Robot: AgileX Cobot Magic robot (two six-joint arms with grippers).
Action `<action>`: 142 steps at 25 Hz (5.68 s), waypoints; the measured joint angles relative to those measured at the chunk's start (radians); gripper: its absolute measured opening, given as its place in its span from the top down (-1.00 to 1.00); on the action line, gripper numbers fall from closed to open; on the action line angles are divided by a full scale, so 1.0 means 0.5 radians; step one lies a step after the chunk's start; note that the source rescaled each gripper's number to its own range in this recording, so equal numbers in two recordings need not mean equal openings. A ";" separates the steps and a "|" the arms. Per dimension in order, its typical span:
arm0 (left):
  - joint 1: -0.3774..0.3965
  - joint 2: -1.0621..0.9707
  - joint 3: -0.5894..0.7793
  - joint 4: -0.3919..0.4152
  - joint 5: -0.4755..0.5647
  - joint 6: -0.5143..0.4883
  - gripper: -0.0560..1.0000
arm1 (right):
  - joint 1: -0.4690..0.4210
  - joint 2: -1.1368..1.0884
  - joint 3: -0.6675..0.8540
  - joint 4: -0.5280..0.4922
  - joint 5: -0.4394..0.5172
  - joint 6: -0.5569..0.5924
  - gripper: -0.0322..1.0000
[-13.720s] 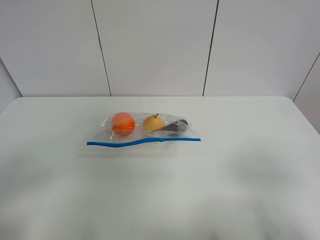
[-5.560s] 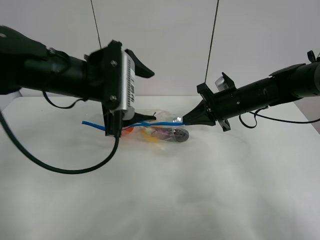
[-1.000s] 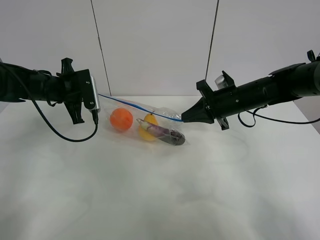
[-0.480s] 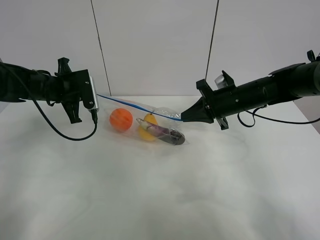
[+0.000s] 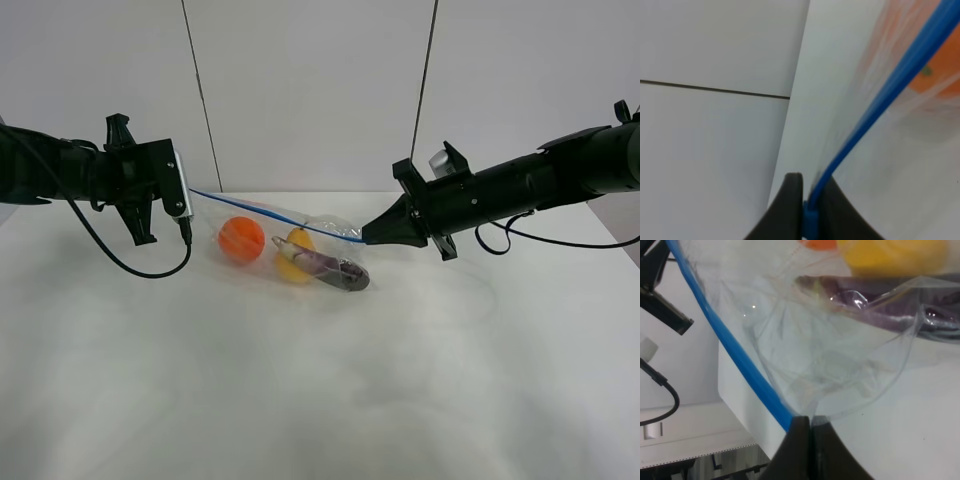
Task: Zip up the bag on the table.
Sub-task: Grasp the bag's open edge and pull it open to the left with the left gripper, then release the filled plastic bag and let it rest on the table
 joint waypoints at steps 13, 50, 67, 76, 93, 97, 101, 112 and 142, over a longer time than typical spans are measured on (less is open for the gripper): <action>0.056 0.000 0.000 -0.006 0.110 -0.182 -0.17 | 0.000 0.000 0.000 -0.044 0.011 0.000 0.94; 0.438 -0.002 -0.229 -0.267 1.462 -2.637 -1.00 | 0.000 0.000 0.000 -0.039 0.021 0.000 0.94; 0.374 -0.003 -0.835 2.867 2.177 -5.146 -1.00 | 0.000 0.000 0.000 0.023 0.035 0.000 0.94; 0.253 -0.005 -0.835 3.155 2.466 -5.425 -1.00 | 0.000 0.000 0.000 0.023 0.081 -0.004 0.94; 0.413 -0.444 -0.483 3.137 2.469 -5.441 -1.00 | 0.000 0.000 0.000 0.035 0.083 -0.006 0.94; 0.413 -0.910 -0.173 3.126 2.474 -5.441 -1.00 | 0.000 0.000 0.000 0.035 0.085 -0.006 0.94; 0.413 -1.358 0.155 3.121 2.476 -5.499 -1.00 | 0.000 0.000 0.000 0.037 0.097 -0.006 0.94; 0.278 -2.174 0.898 3.041 2.387 -5.612 -1.00 | 0.000 0.000 0.000 0.043 0.115 -0.006 0.94; 0.150 -3.528 0.916 3.026 2.383 -5.606 -1.00 | 0.000 0.000 -0.194 -0.437 0.126 0.297 -0.95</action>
